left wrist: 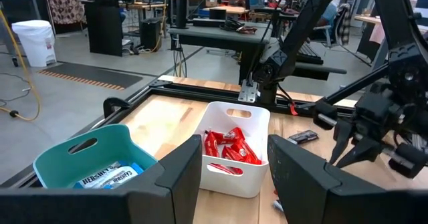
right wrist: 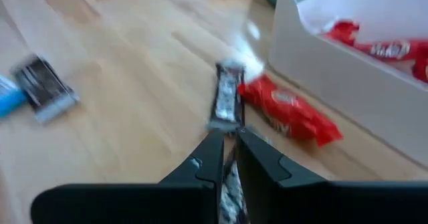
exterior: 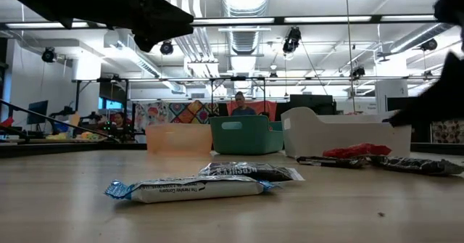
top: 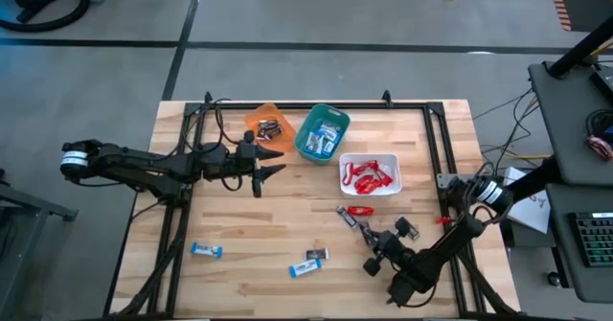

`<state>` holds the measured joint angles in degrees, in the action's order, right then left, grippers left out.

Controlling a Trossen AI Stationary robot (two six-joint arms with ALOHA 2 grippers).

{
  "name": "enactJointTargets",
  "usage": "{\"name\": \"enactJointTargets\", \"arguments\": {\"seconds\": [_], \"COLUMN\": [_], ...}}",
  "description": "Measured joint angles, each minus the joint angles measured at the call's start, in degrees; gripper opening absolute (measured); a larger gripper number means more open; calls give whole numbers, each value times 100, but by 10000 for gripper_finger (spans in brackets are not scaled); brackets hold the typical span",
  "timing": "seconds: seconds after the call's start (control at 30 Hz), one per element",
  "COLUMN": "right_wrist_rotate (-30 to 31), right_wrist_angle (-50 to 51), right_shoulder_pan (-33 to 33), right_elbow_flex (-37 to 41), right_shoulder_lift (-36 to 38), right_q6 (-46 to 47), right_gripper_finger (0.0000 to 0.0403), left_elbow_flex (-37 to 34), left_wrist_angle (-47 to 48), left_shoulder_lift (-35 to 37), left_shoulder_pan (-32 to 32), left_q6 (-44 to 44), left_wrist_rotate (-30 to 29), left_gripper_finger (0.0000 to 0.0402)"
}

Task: Sort candy
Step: Put the brown chocolate bar into the orange bin

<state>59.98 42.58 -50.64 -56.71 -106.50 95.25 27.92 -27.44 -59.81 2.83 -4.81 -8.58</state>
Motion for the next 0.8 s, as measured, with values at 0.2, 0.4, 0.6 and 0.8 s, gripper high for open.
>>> {"name": "enactJointTargets", "arguments": {"seconds": [0.2,0.4,0.6,0.8], "right_wrist_rotate": [-32,-492,-637,-598], "right_wrist_angle": [-3,28,64,54], "right_shoulder_pan": [12,-47,-38,-38], "right_elbow_flex": [-9,-4,5,140], "right_shoulder_lift": [277,273,275,226], "right_q6": [28,44,150,1059], "right_gripper_finger": [33,34,65,152], "left_elbow_flex": [0,0,0,0], "left_wrist_angle": [2,22,22,22], "left_shoulder_lift": [0,0,0,0], "left_shoulder_pan": [0,0,0,0], "left_q6": [0,2,2,4], "left_wrist_rotate": [0,0,0,0], "left_gripper_finger": [154,154,154,154]}}
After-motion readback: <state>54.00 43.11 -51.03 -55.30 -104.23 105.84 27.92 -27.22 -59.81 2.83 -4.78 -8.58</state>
